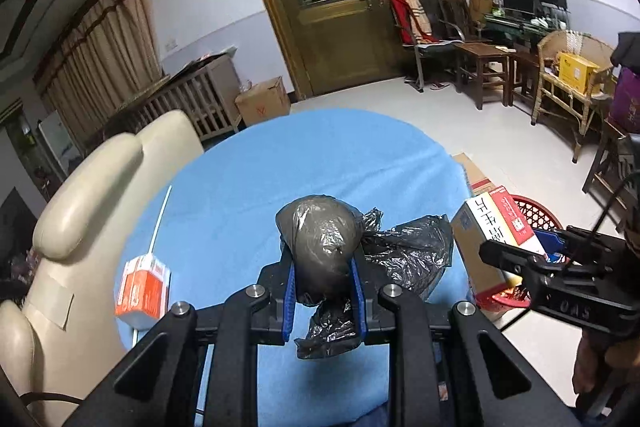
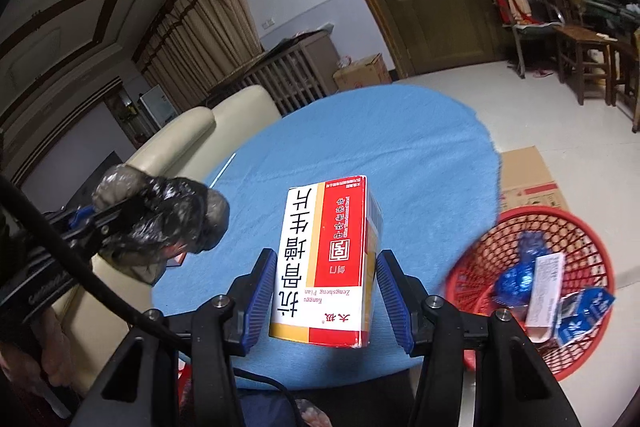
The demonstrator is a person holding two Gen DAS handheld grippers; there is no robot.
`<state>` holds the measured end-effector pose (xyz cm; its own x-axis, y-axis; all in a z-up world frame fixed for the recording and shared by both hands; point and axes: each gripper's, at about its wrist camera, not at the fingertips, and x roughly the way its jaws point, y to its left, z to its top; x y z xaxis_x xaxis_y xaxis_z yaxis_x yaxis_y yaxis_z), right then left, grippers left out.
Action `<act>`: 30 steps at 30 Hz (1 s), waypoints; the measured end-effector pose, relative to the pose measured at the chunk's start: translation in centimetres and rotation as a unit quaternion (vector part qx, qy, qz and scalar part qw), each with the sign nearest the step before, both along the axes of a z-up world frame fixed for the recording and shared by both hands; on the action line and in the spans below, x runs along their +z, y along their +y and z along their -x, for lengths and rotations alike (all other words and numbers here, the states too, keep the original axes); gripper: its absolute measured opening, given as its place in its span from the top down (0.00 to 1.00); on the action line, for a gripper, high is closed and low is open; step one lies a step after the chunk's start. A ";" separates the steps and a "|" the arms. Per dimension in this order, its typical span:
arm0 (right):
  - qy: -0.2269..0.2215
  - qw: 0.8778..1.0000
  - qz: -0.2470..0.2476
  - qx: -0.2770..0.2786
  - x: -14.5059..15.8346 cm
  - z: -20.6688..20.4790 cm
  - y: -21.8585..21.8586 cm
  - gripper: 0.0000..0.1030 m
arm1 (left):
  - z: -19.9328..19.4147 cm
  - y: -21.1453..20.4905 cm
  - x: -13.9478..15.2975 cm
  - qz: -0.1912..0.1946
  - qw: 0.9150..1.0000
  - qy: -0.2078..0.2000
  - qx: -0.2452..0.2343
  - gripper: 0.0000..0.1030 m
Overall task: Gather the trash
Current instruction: 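Carry the black bag with the left tool while the right tool carries the box, opening both over the basket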
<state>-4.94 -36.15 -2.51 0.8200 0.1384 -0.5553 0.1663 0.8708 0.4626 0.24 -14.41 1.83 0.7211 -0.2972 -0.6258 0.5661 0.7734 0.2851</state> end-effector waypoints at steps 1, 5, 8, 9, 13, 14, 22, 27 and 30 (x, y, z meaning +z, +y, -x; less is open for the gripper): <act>-0.002 1.000 0.001 -0.004 0.0 0.4 -0.3 0.47 | 0.2 -0.5 -0.2 -0.003 1.000 -0.002 -0.004 0.76; -0.005 1.000 -0.003 -0.029 -0.1 2.1 -2.3 0.47 | 0.5 -3.2 -0.5 -0.011 1.000 -0.003 -0.025 0.76; -0.002 0.999 -0.013 -0.053 -0.8 3.4 -4.2 0.47 | 0.8 -5.7 -1.1 -0.020 0.999 -0.005 -0.042 0.76; 0.000 0.998 -0.019 -0.064 -1.2 3.9 -5.0 0.47 | 0.8 -6.8 -1.4 -0.023 0.999 -0.003 -0.049 0.76; 0.012 0.993 -0.044 -0.110 -3.0 5.8 -8.8 0.47 | 1.0 -10.1 -2.5 -0.028 0.997 0.004 -0.075 0.76; 0.014 0.991 -0.050 -0.121 -3.4 6.1 -9.4 0.47 | 1.0 -11.2 -2.9 -0.025 0.996 0.010 -0.087 0.76; 0.054 0.972 -0.120 -0.192 -8.9 8.4 -16.4 0.43 | -1.0 -18.1 -7.8 0.029 0.971 0.158 -0.175 0.71; 0.086 0.966 -0.159 -0.186 -11.9 7.4 -18.1 0.34 | -2.2 -19.1 -10.3 -0.013 0.975 0.166 -0.145 0.46; 0.093 0.965 -0.157 -0.186 -12.0 6.8 -18.0 0.34 | -2.3 -17.5 -9.5 -0.029 0.981 0.148 -0.124 0.46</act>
<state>-11.71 -54.19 -14.49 0.7349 0.0387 -0.6770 0.5468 0.5566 0.6255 2.52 -31.91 -7.69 0.4161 -0.3974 -0.8179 0.7990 0.5893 0.1201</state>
